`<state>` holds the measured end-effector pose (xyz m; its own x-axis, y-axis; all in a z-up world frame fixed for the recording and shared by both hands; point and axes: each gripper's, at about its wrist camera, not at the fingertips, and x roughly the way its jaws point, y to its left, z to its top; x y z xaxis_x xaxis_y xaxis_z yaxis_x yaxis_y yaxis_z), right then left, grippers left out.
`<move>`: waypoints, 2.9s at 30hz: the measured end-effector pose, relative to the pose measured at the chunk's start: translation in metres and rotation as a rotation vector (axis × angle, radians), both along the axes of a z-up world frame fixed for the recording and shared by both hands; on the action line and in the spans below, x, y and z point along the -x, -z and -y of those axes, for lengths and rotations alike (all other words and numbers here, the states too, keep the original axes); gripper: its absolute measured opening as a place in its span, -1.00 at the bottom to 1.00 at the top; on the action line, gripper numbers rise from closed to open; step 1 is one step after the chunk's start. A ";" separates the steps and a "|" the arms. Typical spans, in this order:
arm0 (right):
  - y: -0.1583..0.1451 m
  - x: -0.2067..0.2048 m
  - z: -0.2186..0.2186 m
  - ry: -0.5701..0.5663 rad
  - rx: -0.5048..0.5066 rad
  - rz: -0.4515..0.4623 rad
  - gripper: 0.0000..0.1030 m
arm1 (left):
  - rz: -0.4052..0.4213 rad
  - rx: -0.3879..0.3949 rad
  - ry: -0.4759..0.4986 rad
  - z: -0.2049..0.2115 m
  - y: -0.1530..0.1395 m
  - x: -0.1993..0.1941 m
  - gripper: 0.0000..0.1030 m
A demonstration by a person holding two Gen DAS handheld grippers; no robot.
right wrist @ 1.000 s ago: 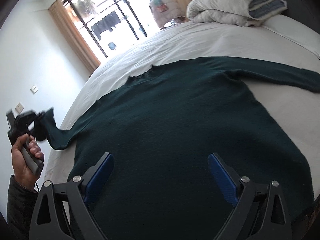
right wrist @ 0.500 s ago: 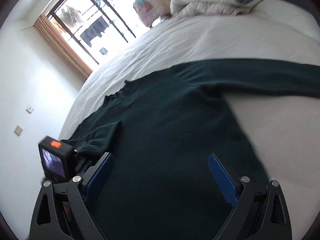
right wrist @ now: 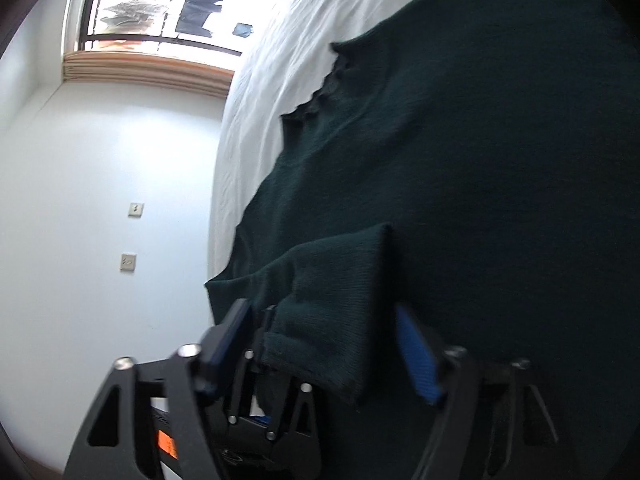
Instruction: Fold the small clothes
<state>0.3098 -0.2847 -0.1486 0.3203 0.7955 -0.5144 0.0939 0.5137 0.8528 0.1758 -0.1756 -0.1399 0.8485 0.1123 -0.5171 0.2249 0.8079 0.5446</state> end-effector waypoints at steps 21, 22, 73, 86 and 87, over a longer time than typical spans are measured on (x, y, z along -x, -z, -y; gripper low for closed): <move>-0.040 -0.035 -0.002 -0.045 0.509 0.263 -0.81 | 0.009 0.416 -0.139 -0.017 -0.060 0.008 0.68; -0.039 -0.036 0.003 -0.045 0.517 0.269 -0.81 | -0.001 0.432 -0.160 -0.023 -0.058 0.010 0.68; 0.012 -0.047 0.069 0.009 0.378 0.308 -0.77 | -0.393 0.660 -0.025 -0.181 -0.015 -0.136 -0.89; 0.011 -0.045 0.066 0.014 0.391 0.288 -0.77 | -0.346 0.414 0.016 -0.148 -0.010 -0.045 -0.90; 0.009 -0.044 0.065 0.014 0.404 0.277 -0.77 | -0.342 0.380 0.013 -0.143 -0.007 -0.044 -0.90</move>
<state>0.3537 -0.3500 -0.1573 0.4981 0.5446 -0.6748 -0.0996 0.8090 0.5793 0.2202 -0.0331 -0.1332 0.6235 -0.1471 -0.7678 0.3501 0.9307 0.1060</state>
